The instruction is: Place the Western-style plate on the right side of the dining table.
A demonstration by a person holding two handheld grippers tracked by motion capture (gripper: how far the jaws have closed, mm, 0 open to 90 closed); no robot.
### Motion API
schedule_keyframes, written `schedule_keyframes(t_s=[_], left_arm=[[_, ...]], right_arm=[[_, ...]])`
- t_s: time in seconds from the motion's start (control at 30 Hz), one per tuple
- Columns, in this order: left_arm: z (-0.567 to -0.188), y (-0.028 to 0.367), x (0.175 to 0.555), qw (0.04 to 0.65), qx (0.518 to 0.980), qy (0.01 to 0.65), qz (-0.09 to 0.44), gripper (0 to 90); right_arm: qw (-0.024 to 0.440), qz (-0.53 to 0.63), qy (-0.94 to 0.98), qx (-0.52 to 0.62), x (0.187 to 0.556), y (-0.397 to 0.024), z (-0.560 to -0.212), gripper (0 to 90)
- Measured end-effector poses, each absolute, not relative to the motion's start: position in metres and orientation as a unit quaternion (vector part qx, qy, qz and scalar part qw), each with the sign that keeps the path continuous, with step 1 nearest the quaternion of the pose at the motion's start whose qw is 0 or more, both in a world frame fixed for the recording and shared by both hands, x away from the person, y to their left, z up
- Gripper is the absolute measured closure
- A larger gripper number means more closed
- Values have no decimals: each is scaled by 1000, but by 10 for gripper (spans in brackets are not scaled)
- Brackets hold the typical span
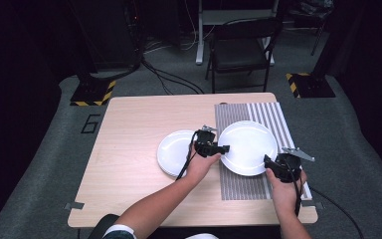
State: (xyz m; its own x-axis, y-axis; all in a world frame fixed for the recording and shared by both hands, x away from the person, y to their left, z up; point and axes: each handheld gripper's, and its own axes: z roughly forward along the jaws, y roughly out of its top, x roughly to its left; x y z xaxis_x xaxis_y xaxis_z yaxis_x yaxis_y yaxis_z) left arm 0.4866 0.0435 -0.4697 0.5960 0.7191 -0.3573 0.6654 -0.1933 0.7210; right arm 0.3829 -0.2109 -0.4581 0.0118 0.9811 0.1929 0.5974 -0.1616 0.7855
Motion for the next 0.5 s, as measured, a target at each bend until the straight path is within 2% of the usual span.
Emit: schedule_keyframes(t_s=[0.5], left_arm=[[-474, 37, 487, 445, 776, 446, 27, 534]], right_arm=[[257, 373, 594, 665, 381, -217, -463, 544]])
